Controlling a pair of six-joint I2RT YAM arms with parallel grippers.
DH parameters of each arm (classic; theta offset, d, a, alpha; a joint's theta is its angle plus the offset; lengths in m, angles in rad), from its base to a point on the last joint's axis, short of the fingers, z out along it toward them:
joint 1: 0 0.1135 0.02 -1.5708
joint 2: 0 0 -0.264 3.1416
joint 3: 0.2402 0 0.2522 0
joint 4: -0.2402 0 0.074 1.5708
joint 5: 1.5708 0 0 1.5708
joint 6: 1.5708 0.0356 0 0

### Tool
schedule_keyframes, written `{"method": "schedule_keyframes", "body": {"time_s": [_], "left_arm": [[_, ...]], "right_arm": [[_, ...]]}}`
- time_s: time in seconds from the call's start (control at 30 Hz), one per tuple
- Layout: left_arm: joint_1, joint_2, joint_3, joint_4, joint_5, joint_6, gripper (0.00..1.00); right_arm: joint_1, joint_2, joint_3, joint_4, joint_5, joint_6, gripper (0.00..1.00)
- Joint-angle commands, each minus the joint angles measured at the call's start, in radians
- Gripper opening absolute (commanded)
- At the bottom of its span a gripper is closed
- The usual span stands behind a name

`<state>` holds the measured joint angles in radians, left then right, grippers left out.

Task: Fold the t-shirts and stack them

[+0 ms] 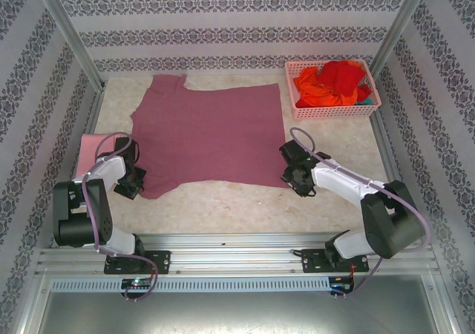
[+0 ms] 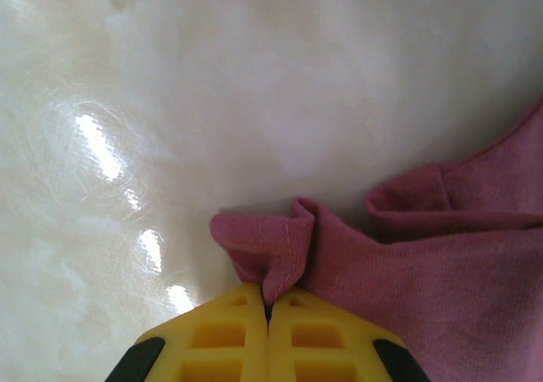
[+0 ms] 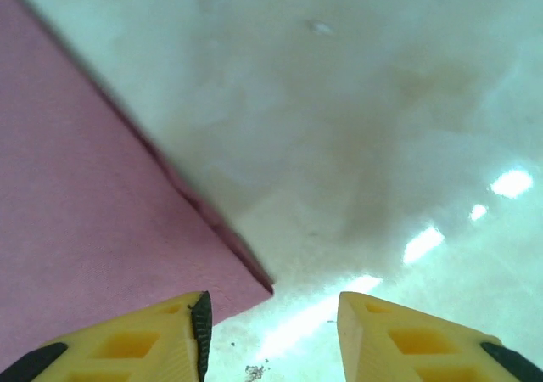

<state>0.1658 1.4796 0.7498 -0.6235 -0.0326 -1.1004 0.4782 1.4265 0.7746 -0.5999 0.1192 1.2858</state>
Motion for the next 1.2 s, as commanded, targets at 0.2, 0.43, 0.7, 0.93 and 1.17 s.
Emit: {"method": "schedule_keyframes", "body": {"time_s": [0.2,0.43,0.7,0.93,1.17], "left_arm": [[0.006,0.043,-0.006,0.043,0.036,0.032,0.0],[0.007,0.044,0.005,0.038,0.03,0.042,0.01],[0.006,0.031,-0.013,0.043,0.034,0.034,0.01],[0.006,-0.004,-0.025,0.032,0.018,0.039,0.01],[0.006,-0.109,-0.046,-0.032,0.013,0.062,0.0]], "right_arm": [[0.056,0.092,0.042,0.047,0.005,0.302,0.36],[0.044,0.138,0.029,0.051,0.04,0.285,0.35],[0.037,0.212,0.016,0.069,-0.024,0.27,0.2],[0.032,0.144,0.006,0.003,0.026,0.242,0.0],[0.065,-0.025,-0.051,-0.131,0.091,0.272,0.0]]}}
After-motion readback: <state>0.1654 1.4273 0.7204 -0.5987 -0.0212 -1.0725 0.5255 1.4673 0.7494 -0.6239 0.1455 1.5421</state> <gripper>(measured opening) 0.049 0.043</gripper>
